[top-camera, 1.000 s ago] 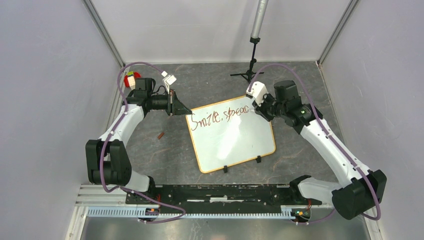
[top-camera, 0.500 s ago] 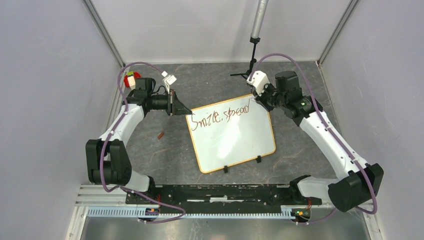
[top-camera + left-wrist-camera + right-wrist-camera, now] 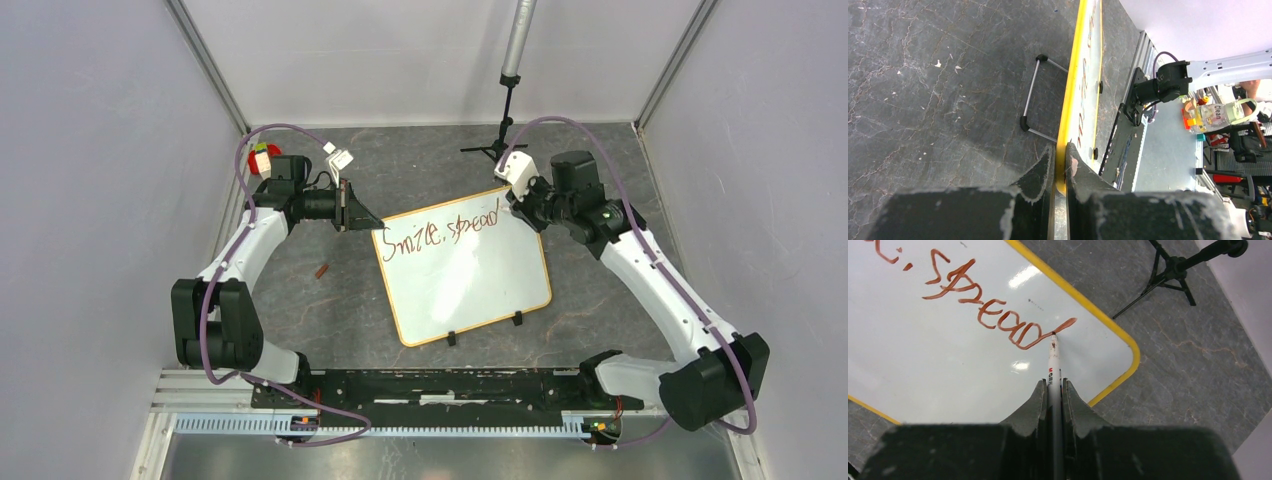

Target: Write a sentence on the whiteboard

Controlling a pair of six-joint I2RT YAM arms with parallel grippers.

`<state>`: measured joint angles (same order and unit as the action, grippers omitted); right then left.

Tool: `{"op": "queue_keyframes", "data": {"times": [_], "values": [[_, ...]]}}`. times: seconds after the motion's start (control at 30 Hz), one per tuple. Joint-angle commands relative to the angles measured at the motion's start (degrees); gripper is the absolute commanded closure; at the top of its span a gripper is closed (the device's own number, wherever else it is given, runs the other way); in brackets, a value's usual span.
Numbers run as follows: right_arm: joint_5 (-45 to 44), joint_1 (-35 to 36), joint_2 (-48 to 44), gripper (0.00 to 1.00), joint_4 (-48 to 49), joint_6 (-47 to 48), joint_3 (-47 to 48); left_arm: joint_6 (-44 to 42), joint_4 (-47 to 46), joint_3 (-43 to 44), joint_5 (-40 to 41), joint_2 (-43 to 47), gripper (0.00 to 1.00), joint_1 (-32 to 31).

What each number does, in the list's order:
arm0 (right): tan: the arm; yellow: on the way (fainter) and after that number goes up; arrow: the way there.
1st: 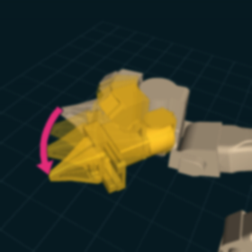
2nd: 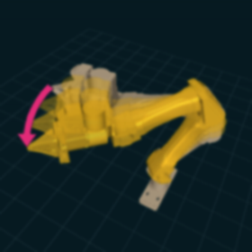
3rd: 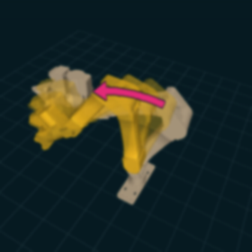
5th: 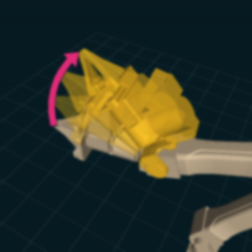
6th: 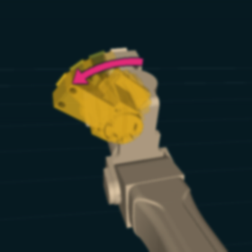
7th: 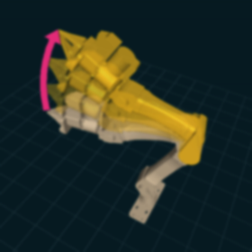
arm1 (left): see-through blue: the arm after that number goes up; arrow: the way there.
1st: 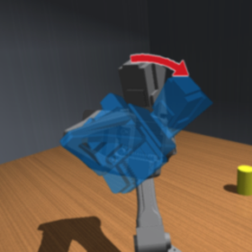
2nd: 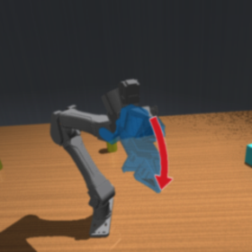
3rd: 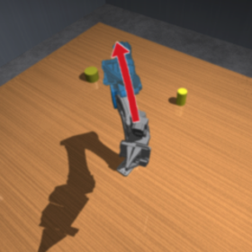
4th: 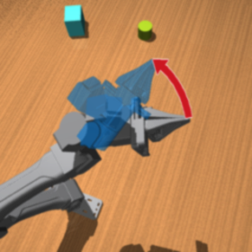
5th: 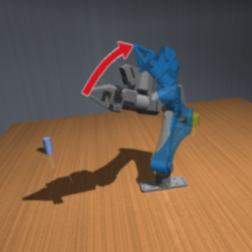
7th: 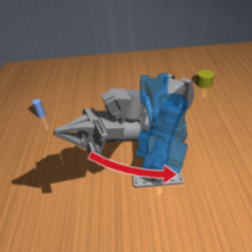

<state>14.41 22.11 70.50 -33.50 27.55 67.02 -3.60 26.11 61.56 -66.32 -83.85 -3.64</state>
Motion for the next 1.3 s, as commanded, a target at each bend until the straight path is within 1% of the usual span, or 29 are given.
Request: {"op": "queue_keyframes", "data": {"times": [0.0, 0.33, 0.67, 1.27], "values": [[1.7, -0.1, -2.2, 1.0, -0.4, 0.1, -2.9, -0.6, 0.3, 0.9, 1.9, -1.0, 0.98, -1.5], [1.3, -0.2, -4.4, 1.0, -2.0, 0.5, -5.2, -0.6, 0.3, 0.8, 1.9, -1.0, 0.98, -1.6], [1.0, -0.1, -4.6, 1.0, -5.6, 1.4, -0.3, -0.5, 0.3, 0.8, 1.9, -0.9, 0.97, -1.6], [-2.4, -0.1, -2.7, 1.0, -3.6, 2.6, 0.3, -0.6, 0.4, 1.0, 2.1, -1.1, 0.98, -1.8]]}}
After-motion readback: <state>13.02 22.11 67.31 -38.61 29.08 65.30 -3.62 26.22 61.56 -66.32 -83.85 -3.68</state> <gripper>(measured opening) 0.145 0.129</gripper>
